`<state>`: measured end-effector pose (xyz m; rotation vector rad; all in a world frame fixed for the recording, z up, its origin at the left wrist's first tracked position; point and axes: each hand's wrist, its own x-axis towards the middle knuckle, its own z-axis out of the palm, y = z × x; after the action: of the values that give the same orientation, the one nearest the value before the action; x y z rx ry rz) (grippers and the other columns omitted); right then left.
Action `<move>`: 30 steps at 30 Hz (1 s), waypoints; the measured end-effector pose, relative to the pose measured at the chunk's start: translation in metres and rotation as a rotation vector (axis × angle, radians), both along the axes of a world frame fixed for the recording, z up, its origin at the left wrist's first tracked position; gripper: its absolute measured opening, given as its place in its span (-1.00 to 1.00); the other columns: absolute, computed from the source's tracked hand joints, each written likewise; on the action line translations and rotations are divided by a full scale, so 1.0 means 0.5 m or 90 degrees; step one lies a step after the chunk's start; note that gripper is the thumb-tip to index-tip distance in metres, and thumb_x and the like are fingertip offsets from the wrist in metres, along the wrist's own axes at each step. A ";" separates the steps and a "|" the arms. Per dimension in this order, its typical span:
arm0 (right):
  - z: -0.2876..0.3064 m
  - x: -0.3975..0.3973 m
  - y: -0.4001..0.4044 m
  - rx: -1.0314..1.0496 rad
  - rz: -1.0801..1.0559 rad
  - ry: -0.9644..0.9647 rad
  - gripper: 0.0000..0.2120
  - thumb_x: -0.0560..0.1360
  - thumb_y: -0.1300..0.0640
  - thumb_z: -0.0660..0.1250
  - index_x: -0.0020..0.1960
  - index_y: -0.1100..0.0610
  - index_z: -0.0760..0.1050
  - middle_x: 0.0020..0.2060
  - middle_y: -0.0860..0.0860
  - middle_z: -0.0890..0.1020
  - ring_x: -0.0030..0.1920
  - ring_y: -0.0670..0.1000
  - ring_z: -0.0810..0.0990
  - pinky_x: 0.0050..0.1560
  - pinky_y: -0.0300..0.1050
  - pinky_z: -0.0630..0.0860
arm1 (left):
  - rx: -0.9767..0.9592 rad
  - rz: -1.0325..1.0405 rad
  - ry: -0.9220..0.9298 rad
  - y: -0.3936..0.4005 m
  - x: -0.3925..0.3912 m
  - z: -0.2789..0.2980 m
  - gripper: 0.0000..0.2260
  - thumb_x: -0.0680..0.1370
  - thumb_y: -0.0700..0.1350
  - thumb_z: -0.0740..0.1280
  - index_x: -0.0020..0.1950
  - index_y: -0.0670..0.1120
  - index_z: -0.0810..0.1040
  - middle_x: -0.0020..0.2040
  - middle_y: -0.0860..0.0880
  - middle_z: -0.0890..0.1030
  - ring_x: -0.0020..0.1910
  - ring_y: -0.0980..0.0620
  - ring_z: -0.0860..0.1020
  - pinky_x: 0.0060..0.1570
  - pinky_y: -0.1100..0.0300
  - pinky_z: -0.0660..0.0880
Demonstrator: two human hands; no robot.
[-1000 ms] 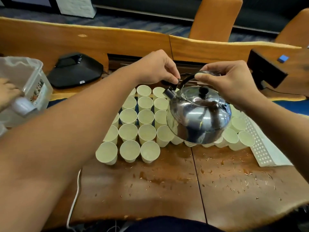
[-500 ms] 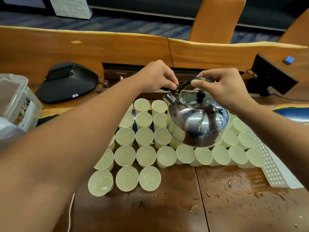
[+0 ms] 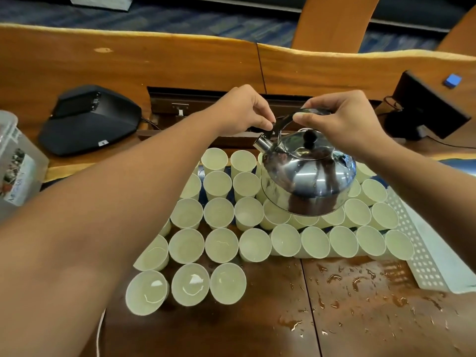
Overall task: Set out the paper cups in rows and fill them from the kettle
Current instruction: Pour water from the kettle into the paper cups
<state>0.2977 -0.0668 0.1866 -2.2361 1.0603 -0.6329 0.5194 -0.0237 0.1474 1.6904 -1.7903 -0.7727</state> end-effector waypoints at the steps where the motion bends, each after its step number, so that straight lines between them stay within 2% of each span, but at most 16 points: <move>1: -0.001 0.001 -0.002 0.003 -0.001 0.005 -0.80 0.45 -0.09 0.49 -0.09 0.04 0.69 -0.23 -0.07 0.69 -0.25 -0.21 0.60 -0.22 -0.37 0.45 | 0.003 0.000 -0.001 -0.002 0.000 -0.002 -0.87 0.51 -0.08 0.48 0.04 0.02 0.72 -0.09 0.14 0.67 -0.05 0.19 0.60 0.01 0.25 0.52; 6: -0.006 0.007 -0.011 -0.002 -0.011 0.019 -0.80 0.44 -0.10 0.49 -0.06 0.02 0.69 -0.21 -0.07 0.70 -0.20 -0.15 0.64 -0.20 -0.32 0.51 | 0.010 0.005 0.006 -0.009 0.001 -0.011 -0.87 0.51 -0.09 0.47 0.05 0.02 0.71 -0.10 0.15 0.66 -0.05 0.18 0.60 -0.04 0.28 0.51; 13: -0.010 0.011 -0.011 -0.012 -0.008 0.046 -0.79 0.45 -0.10 0.48 -0.05 0.03 0.69 -0.22 -0.03 0.69 -0.27 -0.16 0.57 -0.24 -0.27 0.49 | 0.027 0.018 0.020 -0.011 -0.001 -0.027 -0.86 0.52 -0.10 0.46 0.07 0.01 0.72 -0.07 0.14 0.66 -0.03 0.17 0.59 -0.05 0.29 0.51; 17: -0.011 0.012 -0.008 -0.021 -0.008 0.054 -0.78 0.45 -0.09 0.48 -0.03 0.04 0.69 -0.21 -0.03 0.69 -0.24 -0.13 0.62 -0.25 -0.29 0.51 | 0.031 0.021 0.032 -0.008 -0.002 -0.031 -0.85 0.52 -0.10 0.46 0.08 0.01 0.72 -0.07 0.14 0.66 -0.02 0.17 0.58 -0.11 0.33 0.47; 21: -0.013 0.009 -0.008 -0.015 -0.006 0.052 -0.78 0.46 -0.09 0.48 -0.03 0.05 0.68 -0.22 -0.04 0.69 -0.29 -0.20 0.59 -0.30 -0.38 0.48 | 0.034 0.020 0.036 -0.007 -0.002 -0.029 -0.85 0.52 -0.10 0.45 0.08 0.00 0.72 -0.08 0.13 0.66 -0.03 0.17 0.58 -0.10 0.33 0.48; 30: -0.011 0.012 -0.002 -0.022 0.004 0.053 -0.80 0.46 -0.08 0.48 -0.07 0.04 0.68 -0.23 -0.03 0.68 -0.28 -0.17 0.58 -0.27 -0.30 0.49 | 0.029 0.022 0.027 -0.008 -0.004 -0.031 -0.85 0.52 -0.11 0.45 0.08 0.00 0.72 -0.09 0.13 0.65 -0.05 0.15 0.58 -0.11 0.33 0.48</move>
<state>0.3036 -0.0680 0.1811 -2.3129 1.0911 -0.5639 0.5173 -0.0275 0.1320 1.7176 -1.7228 -0.8340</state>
